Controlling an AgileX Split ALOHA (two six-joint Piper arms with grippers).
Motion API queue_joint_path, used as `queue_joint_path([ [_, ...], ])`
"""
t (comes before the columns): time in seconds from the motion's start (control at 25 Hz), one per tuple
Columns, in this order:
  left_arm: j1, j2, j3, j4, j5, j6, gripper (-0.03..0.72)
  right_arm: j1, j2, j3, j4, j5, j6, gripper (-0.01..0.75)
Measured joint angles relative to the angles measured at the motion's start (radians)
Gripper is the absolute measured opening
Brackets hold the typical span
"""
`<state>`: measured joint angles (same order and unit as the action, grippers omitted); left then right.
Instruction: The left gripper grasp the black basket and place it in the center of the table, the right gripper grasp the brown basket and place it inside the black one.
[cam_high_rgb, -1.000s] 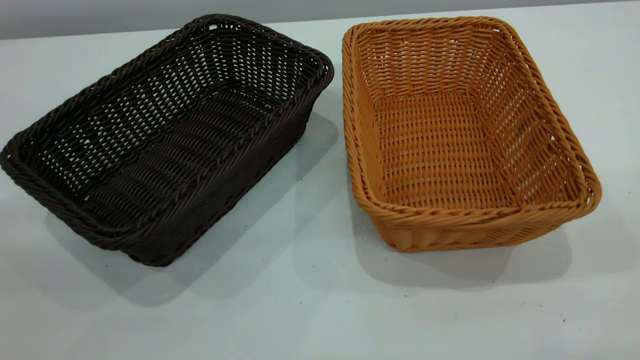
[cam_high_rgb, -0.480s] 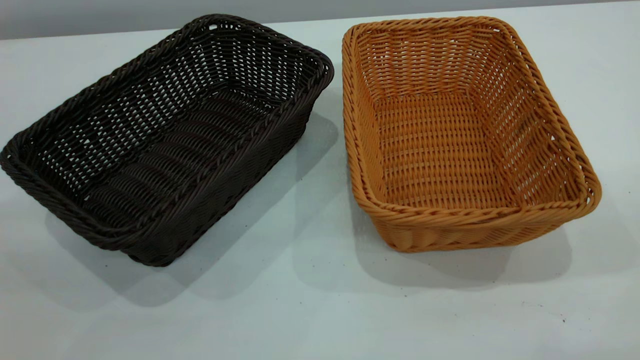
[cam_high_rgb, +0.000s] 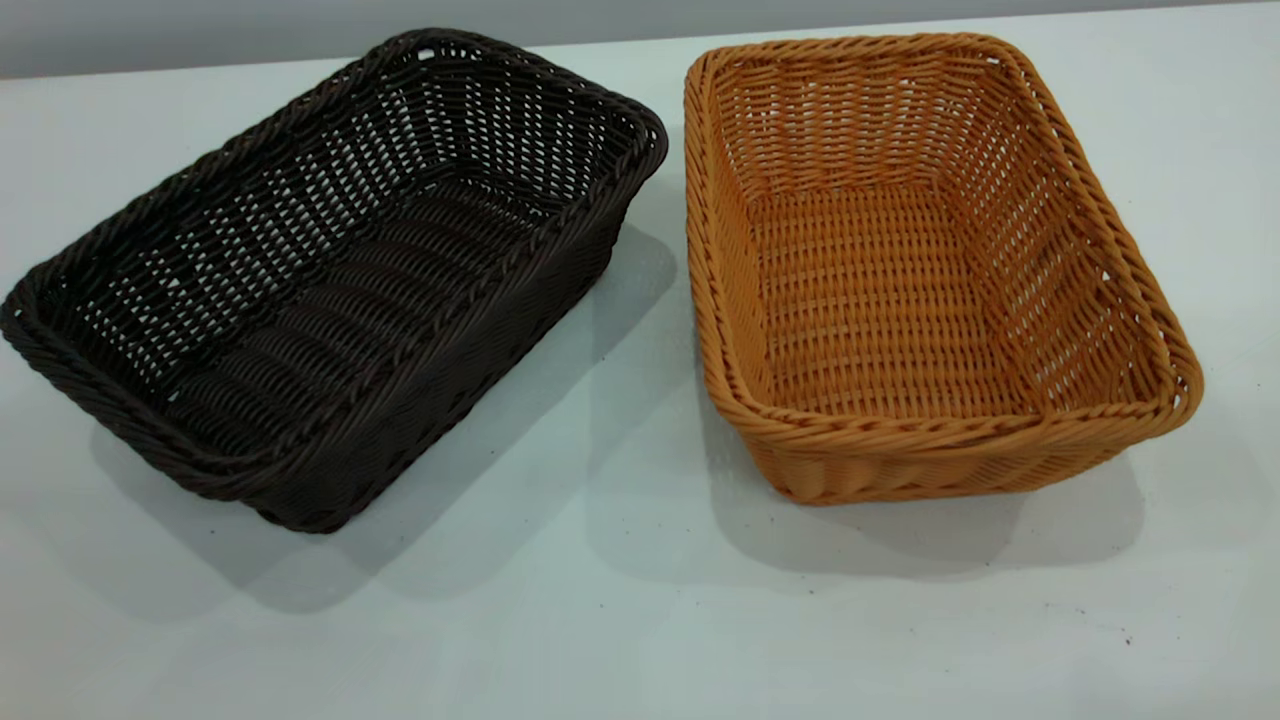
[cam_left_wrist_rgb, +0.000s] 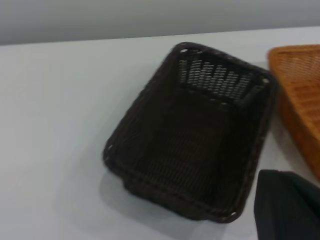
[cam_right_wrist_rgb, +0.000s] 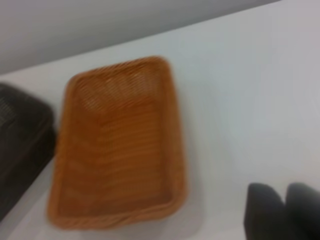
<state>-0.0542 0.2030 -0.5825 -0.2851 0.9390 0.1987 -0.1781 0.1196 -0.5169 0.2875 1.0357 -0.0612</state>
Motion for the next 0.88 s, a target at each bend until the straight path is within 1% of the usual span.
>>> queue_joint_path([
  [0.12, 0.0, 0.11, -0.039, -0.106, -0.052, 0.121, 0.017, 0.0, 0.069, 0.0, 0.081, -0.032, -0.044, 0.202],
  [0.2, 0.0, 0.183, -0.053, -0.171, -0.103, 0.203, 0.053, 0.0, 0.11, 0.0, 0.116, -0.046, -0.037, 0.242],
  [0.28, 0.0, 0.26, -0.054, -0.239, -0.16, 0.298, 0.107, 0.0, 0.152, 0.001, 0.153, -0.049, 0.004, 0.271],
  [0.4, 0.0, 0.362, -0.054, -0.343, -0.263, 0.439, 0.198, 0.0, 0.223, 0.001, 0.255, -0.053, 0.112, 0.286],
  [0.56, 0.0, 0.49, -0.054, -0.49, -0.396, 0.617, 0.301, 0.0, 0.31, 0.001, 0.393, -0.082, 0.155, 0.289],
  [0.64, 0.0, 0.547, -0.055, -0.56, -0.436, 0.697, 0.328, 0.0, 0.366, 0.001, 0.465, -0.076, 0.155, 0.293],
  [0.76, 0.0, 0.627, -0.055, -0.656, -0.445, 0.815, 0.342, 0.0, 0.449, 0.001, 0.54, -0.076, 0.151, 0.315],
  [0.88, 0.0, 0.689, -0.055, -0.745, -0.445, 0.928, 0.344, 0.0, 0.53, 0.002, 0.559, -0.093, 0.146, 0.367],
])
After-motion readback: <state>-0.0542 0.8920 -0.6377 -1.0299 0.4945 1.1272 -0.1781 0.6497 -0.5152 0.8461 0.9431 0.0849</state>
